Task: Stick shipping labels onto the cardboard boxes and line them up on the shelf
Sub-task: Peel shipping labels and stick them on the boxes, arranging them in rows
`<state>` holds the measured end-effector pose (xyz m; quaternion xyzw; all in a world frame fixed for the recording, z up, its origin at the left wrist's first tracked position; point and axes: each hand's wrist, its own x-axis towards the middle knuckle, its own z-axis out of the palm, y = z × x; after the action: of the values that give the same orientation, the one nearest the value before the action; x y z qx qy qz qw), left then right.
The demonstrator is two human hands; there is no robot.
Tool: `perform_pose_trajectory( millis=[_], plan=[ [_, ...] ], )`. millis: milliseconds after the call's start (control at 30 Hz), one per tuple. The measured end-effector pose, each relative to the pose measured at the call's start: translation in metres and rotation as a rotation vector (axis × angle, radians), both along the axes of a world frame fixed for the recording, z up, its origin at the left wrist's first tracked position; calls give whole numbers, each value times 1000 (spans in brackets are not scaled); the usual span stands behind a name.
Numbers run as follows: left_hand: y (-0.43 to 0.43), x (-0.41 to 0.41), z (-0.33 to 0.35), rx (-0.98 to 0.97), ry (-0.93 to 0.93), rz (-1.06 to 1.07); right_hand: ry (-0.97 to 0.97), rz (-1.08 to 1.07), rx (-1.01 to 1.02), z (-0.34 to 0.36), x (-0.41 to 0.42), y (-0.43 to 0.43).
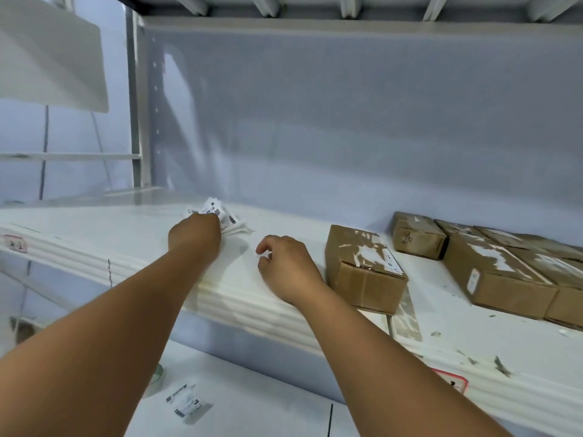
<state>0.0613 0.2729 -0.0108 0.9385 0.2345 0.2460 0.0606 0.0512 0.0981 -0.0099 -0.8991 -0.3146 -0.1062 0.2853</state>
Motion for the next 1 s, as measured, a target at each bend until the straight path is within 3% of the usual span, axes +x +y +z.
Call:
perform_pose_trajectory(
  millis=[200, 467, 600, 733, 833, 900, 967, 1000],
  plan=[
    [-4, -6, 3, 35, -65, 13, 37, 11, 78, 1, -1, -1],
    [-6, -14, 2, -34, -178, -157, 52, 25, 153, 2, -3, -2],
    [-18, -26, 7, -6, -388, -227, 62, 38, 230, 5, -5, -4],
    [-45, -47, 11, 139, -664, -317, 109, 22, 525, 14, -16, -5],
    [-71, -65, 17, 281, -783, -426, 410, 69, 905, 33, -33, -8],
    [-85, -72, 19, 389, -763, -484, 491, 62, 1026, 48, -47, -16],
    [-101, -81, 23, 357, -741, -578, 476, 14, 1085, 58, -57, -28],
    [-111, -87, 26, 236, -748, -630, 469, -7, 1111, 63, -62, -36]
  ],
)
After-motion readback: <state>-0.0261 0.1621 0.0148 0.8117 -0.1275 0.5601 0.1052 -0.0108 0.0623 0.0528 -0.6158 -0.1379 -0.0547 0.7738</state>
